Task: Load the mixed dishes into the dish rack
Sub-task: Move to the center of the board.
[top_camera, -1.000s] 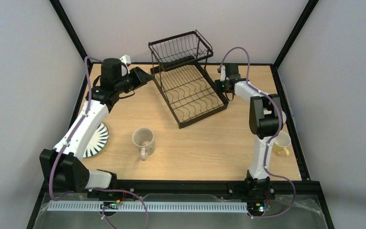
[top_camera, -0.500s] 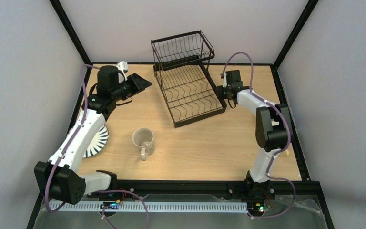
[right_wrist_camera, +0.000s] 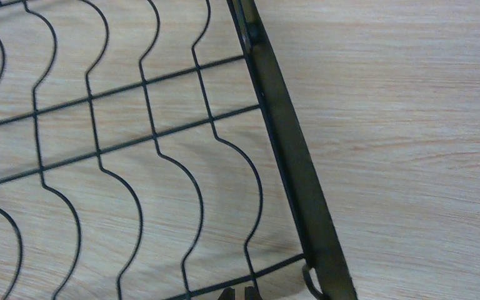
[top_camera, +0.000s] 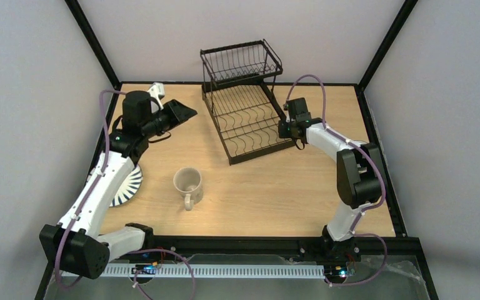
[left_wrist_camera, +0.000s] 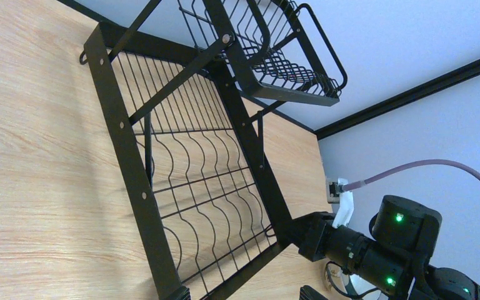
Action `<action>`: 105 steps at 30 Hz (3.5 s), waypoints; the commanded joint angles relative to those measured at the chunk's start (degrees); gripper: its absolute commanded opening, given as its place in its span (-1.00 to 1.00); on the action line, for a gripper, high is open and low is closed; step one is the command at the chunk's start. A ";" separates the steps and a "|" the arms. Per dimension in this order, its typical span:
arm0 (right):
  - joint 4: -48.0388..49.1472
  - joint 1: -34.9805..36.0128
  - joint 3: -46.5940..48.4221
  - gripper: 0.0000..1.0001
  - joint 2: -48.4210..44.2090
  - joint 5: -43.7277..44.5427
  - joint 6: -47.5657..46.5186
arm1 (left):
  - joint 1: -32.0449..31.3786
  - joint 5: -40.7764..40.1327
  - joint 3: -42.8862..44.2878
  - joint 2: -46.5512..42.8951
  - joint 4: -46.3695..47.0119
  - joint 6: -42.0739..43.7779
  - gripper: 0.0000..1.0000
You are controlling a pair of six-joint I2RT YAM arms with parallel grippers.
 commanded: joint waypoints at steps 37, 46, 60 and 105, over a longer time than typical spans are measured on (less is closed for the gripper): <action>-2.27 -4.15 26.67 0.80 20.43 -0.99 -9.43 | 0.37 1.83 -4.90 0.60 6.62 -1.69 0.98; -2.94 -4.29 35.58 0.80 28.79 -3.57 -9.43 | 0.40 2.11 -4.53 4.20 8.00 -0.61 0.98; 0.93 -4.34 32.14 -1.00 30.40 -3.02 -8.09 | 0.41 2.53 -5.57 5.74 9.46 -0.06 0.98; 12.90 1.59 0.56 -1.00 2.56 7.65 -3.08 | 0.41 2.05 -9.75 -6.02 1.58 -0.44 0.98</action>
